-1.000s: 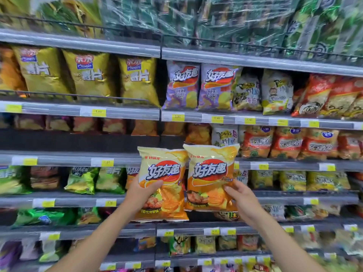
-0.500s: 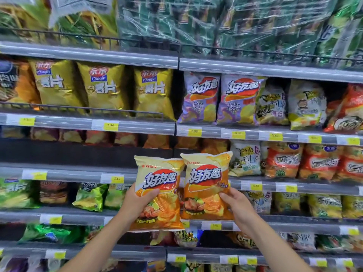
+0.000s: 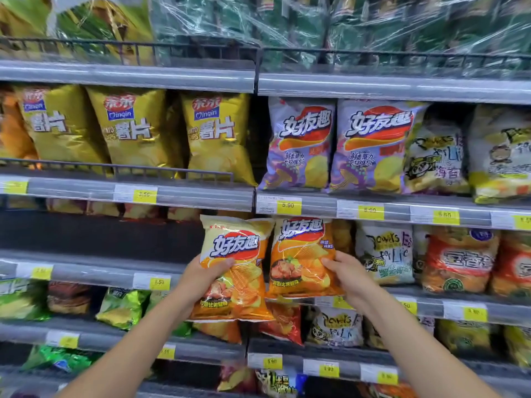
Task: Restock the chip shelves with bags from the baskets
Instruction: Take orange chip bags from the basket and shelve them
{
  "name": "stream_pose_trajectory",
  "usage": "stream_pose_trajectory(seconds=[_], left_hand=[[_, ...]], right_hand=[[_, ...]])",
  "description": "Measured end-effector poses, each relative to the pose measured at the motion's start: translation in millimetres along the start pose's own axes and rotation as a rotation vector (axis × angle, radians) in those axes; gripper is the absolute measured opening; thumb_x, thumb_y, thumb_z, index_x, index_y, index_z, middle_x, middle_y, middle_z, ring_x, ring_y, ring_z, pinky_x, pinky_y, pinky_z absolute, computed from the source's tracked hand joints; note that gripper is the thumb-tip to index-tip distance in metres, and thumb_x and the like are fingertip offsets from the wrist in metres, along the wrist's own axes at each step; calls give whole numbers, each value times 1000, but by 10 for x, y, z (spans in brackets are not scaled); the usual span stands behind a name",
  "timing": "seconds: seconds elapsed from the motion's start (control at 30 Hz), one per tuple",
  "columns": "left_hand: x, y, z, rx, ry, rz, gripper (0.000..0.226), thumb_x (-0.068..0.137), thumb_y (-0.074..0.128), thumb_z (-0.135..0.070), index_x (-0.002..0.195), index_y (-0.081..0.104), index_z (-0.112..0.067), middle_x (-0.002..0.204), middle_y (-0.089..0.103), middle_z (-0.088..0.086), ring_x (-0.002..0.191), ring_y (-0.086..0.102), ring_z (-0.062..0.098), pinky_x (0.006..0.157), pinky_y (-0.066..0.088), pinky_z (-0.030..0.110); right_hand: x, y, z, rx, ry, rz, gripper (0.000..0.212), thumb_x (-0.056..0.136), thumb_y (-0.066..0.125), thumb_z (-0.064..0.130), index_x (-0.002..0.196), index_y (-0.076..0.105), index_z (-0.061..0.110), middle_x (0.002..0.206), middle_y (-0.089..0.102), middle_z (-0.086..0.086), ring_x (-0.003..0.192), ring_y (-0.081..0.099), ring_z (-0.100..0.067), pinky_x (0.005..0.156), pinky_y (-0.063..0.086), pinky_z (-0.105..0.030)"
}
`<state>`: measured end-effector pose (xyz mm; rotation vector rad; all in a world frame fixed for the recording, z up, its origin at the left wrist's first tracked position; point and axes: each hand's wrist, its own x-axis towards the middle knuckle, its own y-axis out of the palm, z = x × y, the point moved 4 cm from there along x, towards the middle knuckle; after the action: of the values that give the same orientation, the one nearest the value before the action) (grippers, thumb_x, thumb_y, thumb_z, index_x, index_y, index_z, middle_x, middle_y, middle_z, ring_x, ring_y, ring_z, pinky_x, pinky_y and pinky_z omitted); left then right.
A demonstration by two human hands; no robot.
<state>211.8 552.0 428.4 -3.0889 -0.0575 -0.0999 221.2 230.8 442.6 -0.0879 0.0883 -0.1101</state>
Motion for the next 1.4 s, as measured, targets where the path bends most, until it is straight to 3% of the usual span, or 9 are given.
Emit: stream_pose_trajectory(seconds=[0.2,0.37,0.5,0.57,0.7,0.83,1.03,1.17,1.4], left_hand=[[170,103,-55,-58,-16,7,32,89,81,-26,118,69,-20,104,81,5,93,79,25,89,62,44],[259,160,-62,-72,-18,20,31,90,81,-26,118,69,-19,101,81,4,91,79,24,81,62,39],[309,153,-38,-75,-31,29,34,89,82,-28,119,69,-17,102,81,6,93,79,27,91,61,47],[329,146,-26,-74,-40,29,34,89,82,-29,119,69,-17,102,81,7,93,79,28,93,61,49],[349,142,-23,-68,-33,33,32,89,81,-30,117,70,-19,102,81,6,93,79,27,93,61,49],[367,77,17,-87,-22,-13,34,88,82,-33,118,72,-20,101,81,4,94,79,26,94,60,50],[378,13,52,-140,-79,-63,38,88,82,-34,120,69,-17,99,81,7,91,79,28,91,61,50],[366,5,44,-144,-91,-71,39,87,82,-35,119,68,-17,98,81,8,88,80,29,85,63,48],[348,-68,64,-131,-125,-84,43,86,83,-38,119,67,-17,97,81,10,87,80,31,86,63,52]], right_hand=[[158,32,82,-56,5,-17,17,106,52,19,114,60,5,88,75,-6,73,73,-19,62,55,-31],[185,89,175,-315,-4,73,99,79,66,75,146,47,3,128,65,-2,115,64,-21,99,46,-37],[266,61,268,-739,-8,94,129,50,58,100,136,57,5,136,62,-9,114,62,-23,94,50,-35],[294,42,296,-769,24,105,131,46,59,102,137,58,8,137,63,-8,114,62,-22,100,50,-38],[388,36,312,-634,57,105,118,72,72,77,157,32,4,159,41,-11,140,46,-30,112,39,-40],[532,107,289,-511,48,49,107,75,75,71,155,39,10,157,45,-9,141,46,-30,114,38,-41],[700,306,371,-340,-107,-36,92,87,73,55,159,30,16,164,34,-4,147,37,-28,114,34,-37],[779,449,303,-501,-133,1,92,92,67,57,161,23,16,168,24,-3,152,27,-26,118,29,-37],[742,442,241,-803,-13,194,108,82,70,68,161,20,17,167,28,-5,149,34,-27,121,30,-39]])
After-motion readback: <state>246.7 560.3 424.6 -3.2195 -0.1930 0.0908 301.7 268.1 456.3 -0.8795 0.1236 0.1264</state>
